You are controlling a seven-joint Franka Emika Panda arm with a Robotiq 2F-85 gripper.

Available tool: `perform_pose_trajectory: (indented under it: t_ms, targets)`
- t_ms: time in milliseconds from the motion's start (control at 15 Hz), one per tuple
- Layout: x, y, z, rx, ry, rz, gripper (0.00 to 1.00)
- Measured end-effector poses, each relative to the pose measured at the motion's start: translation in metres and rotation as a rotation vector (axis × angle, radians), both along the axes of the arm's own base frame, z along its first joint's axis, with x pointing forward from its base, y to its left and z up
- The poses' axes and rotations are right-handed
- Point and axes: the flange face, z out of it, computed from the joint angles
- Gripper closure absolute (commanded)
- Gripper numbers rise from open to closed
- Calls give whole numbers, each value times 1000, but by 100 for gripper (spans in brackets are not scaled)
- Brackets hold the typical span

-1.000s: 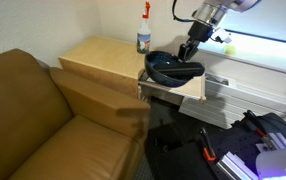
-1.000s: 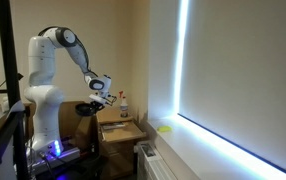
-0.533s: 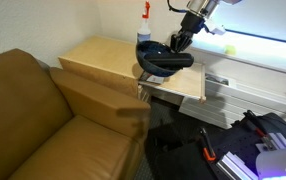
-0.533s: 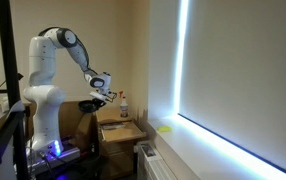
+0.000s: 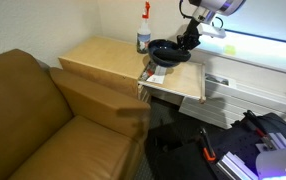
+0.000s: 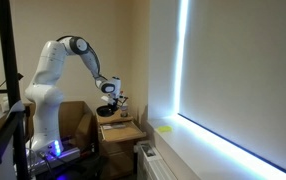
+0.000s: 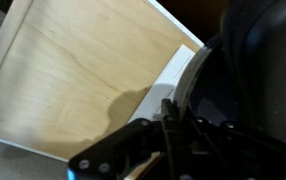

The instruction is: Remove the bowl from the window sill, put it in the top drawer, use the yellow sponge to wipe the window sill, and then remove the black sponge from the bowl and put it on the window sill

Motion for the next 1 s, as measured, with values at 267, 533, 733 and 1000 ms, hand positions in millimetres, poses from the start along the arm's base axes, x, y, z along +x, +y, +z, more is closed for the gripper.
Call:
perform_pose_trajectory:
  t_ms: [267, 533, 733, 1000]
  targets:
    - [11, -11, -9, 18, 53, -50, 98]
    - [0, -6, -35, -8, 108, -3, 98]
    - [-14, 10, -57, 0, 153, 49, 98]
    - [-17, 36, -52, 29, 112, 140, 98]
